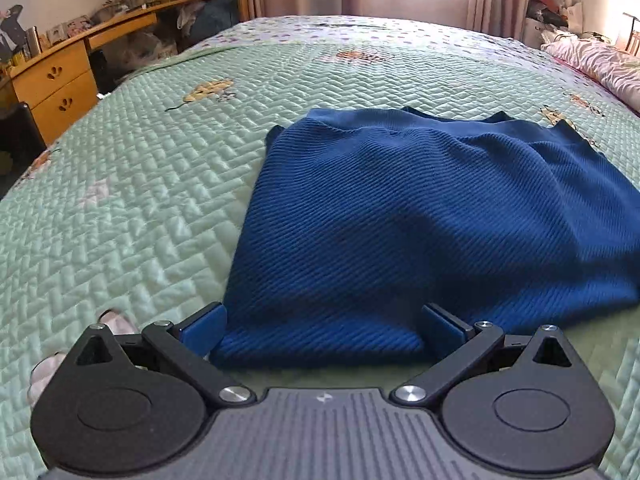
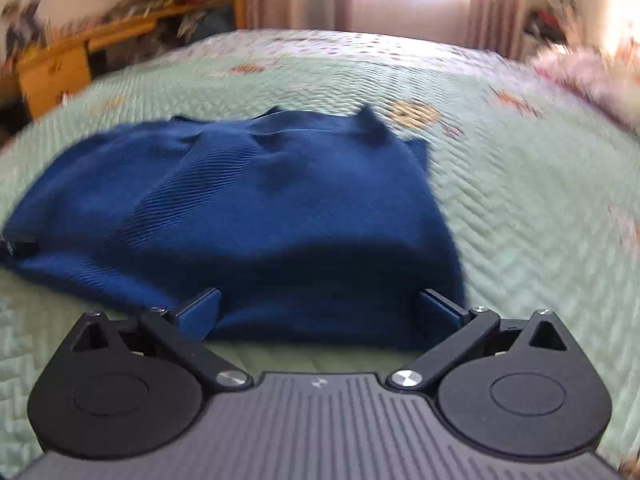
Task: Fold clothes
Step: 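Pull both grippers back from the folded blue sweatshirt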
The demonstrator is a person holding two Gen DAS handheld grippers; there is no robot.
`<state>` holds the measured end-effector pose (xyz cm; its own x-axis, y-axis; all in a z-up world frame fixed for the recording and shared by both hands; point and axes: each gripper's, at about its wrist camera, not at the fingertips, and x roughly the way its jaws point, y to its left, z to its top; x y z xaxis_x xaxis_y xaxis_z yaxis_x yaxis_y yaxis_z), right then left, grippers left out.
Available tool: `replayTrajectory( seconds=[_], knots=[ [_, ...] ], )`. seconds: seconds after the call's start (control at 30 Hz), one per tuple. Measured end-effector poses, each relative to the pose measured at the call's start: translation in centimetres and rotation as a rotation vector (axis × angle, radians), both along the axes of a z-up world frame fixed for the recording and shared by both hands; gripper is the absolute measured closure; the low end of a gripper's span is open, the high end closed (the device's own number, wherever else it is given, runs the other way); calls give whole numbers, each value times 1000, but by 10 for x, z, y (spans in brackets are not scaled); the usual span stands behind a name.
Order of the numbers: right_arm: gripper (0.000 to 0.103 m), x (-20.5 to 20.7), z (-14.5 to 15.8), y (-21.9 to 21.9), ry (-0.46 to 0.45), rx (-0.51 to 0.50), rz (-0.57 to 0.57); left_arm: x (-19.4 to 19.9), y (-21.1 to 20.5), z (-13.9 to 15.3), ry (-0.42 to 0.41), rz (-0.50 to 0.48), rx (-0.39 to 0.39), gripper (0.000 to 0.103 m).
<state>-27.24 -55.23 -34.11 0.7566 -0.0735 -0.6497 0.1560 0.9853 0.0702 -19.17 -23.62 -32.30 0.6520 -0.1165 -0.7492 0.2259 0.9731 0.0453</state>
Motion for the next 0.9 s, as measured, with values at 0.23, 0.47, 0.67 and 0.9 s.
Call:
replayTrajectory(
  seconds=[0.23,0.47,0.67,0.9],
  knots=[
    [0,15,41,18,-105,2,24,12,-11,37,-62,-29,-71,1],
    [1,80,2,22,36,-63,40,37,-4,-3,0,-28,-37,1],
    [0,2,27,-1,-81,-118,-76,7,26,32,-101,32,-119,1],
    [0,-62,43,-5,-182,127,-127,-51,18,57,-60,-4,-186,1]
  ],
)
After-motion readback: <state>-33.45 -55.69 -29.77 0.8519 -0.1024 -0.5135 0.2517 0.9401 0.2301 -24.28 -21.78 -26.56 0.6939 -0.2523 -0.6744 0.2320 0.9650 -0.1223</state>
